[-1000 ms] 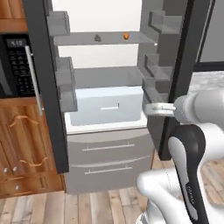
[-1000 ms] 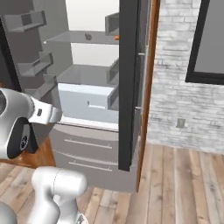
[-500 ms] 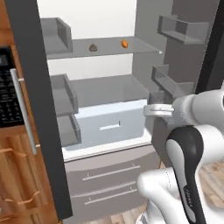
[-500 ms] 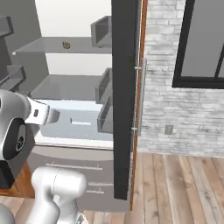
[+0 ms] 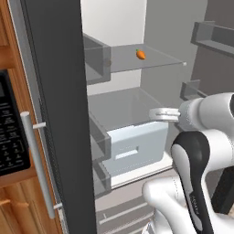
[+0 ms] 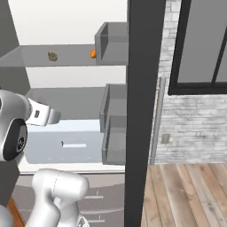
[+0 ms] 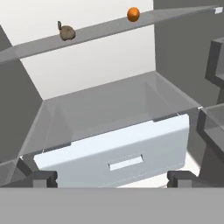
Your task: Retrieve the bottle and the shaker from the cabinet and place them next to the mixing bowl on the counter. Then add garlic from the fridge to the mixing bowl.
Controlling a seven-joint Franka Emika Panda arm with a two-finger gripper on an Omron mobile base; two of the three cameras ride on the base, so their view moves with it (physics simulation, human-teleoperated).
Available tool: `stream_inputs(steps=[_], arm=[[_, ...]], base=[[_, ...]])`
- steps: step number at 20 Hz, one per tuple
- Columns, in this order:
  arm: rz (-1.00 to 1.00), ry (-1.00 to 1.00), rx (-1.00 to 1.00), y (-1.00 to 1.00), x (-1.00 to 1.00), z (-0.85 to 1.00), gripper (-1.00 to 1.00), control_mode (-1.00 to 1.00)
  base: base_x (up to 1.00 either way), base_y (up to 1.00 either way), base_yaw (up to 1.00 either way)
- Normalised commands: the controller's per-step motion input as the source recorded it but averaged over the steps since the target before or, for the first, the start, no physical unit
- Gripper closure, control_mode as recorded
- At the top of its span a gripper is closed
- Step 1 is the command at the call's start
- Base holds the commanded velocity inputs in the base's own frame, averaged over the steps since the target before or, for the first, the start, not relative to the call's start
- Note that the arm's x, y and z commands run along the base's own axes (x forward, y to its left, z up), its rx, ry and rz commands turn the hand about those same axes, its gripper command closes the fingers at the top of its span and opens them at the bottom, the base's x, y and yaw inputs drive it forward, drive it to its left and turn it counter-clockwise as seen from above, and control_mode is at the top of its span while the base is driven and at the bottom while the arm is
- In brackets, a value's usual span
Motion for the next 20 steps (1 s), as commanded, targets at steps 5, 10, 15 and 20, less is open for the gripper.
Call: stream_inputs(steps=[5,10,15,20], arm=[[0.0,0.0,0.0,0.0,0.0,0.0,-1.0,1.0],[0.0,0.0,0.0,0.0,0.0,0.0,-1.0,1.0],[0.0,0.0,0.0,0.0,0.0,0.0,-1.0,1.0],[0.0,0.0,0.0,0.0,0.0,0.0,-1.0,1.0]], base=[[0.29,0.0,-0.01],[0.0,-0.01,0.0],[-0.02,0.0,0.0],[-0.03,0.0,-0.02]])
